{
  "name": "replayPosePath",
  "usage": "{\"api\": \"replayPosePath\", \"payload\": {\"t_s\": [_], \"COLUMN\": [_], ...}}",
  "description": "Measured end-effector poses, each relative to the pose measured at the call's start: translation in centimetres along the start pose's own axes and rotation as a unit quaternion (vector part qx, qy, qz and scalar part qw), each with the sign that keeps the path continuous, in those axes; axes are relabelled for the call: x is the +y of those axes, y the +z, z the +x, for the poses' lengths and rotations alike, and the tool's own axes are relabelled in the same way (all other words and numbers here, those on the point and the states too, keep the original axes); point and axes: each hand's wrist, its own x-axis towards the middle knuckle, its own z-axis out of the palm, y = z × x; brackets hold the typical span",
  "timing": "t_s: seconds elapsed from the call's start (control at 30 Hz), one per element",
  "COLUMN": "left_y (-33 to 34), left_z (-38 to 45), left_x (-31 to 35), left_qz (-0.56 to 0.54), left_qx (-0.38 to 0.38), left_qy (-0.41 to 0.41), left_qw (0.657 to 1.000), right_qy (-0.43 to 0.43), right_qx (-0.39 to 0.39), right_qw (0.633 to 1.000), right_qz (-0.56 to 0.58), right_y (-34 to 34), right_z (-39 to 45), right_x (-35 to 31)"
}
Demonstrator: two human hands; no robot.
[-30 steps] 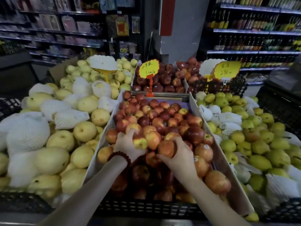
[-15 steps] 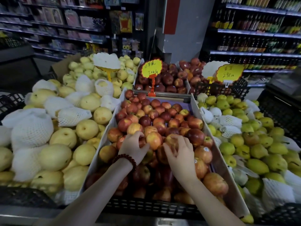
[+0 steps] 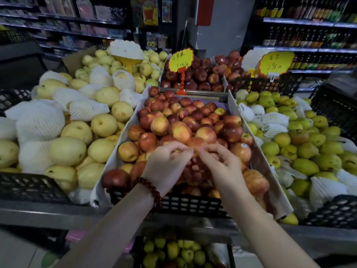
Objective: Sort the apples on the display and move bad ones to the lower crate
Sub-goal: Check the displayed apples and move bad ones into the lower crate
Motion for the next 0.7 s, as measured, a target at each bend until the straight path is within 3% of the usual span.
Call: {"api": "replayPosePath", "payload": {"t_s": [0.13, 0.37, 0.57, 0.7], "left_y": [1.3, 4.9, 9.0, 12.7], "left_z": [-4.2, -10.0, -11.7, -12.8], "left_x": [-3.7, -13.9, -24.8, -32.3], "left_qz": [0.003, -0.002, 0.025, -0.013], "left_qx": [-0.066, -0.109, -0.081, -0.046], "left_qy": [0.008, -0.034, -0.095, -0.135], "left_qw": [0.998, 0.993, 0.992, 0.99], "right_qy": [-0.03, -0.009, -0.021, -0.01], "right_qx": [-0.036, -0.067, -0.052, -0.034], "right_qw": [0.999, 0.997, 0.998, 0.999], "right_qz": [-0.011, -0.035, -0.036, -0.032], "right_y": [-1.2, -3.1, -4.9, -5.9], "right_z": [-3.8, -10.0, -11.7, -12.4], "right_x": [3.7, 13.5, 25.7, 33.5]}}
